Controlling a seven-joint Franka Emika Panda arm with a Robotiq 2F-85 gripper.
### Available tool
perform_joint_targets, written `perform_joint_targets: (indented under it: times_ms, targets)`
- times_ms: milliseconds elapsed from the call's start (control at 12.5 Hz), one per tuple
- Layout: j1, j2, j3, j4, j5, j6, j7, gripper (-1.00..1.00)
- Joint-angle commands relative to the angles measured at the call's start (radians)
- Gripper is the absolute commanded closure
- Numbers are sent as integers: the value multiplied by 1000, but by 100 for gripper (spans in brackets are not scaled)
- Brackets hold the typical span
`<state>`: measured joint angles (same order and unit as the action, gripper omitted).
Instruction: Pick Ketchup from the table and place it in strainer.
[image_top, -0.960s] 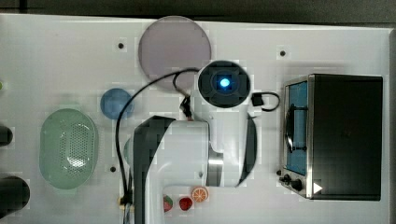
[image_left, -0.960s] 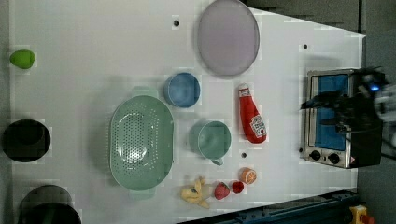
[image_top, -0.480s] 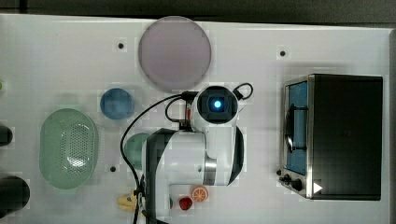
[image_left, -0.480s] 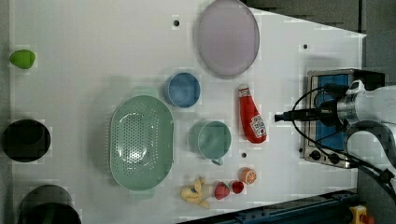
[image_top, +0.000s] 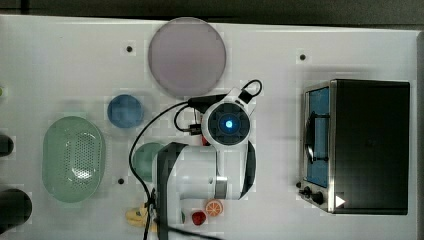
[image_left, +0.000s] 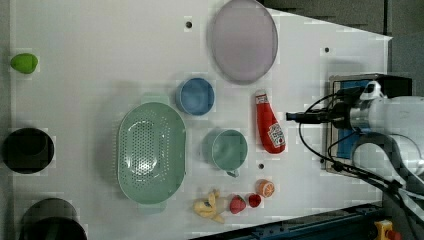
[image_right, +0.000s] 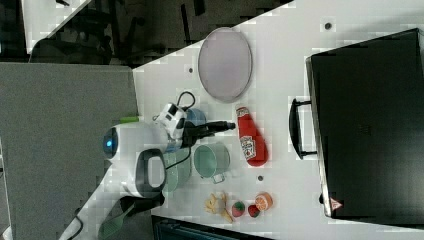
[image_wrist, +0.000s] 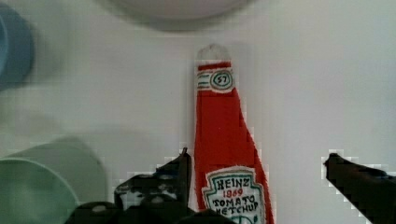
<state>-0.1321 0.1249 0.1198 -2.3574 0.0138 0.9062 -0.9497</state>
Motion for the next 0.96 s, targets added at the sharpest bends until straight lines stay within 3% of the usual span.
perform_joint_targets:
  times_ms: [80, 480, 560, 800, 960]
  targets:
    - [3, 94, -8, -57, -4, 88, -43, -100]
    - [3, 216, -12, -75, -5, 238, -43, -100]
    - [3, 232, -13, -77, -5, 251, -43, -92]
    - [3, 234, -11, -68, -5, 264, -43, -26]
    - [3, 198, -12, -72, -5, 255, -39, -26]
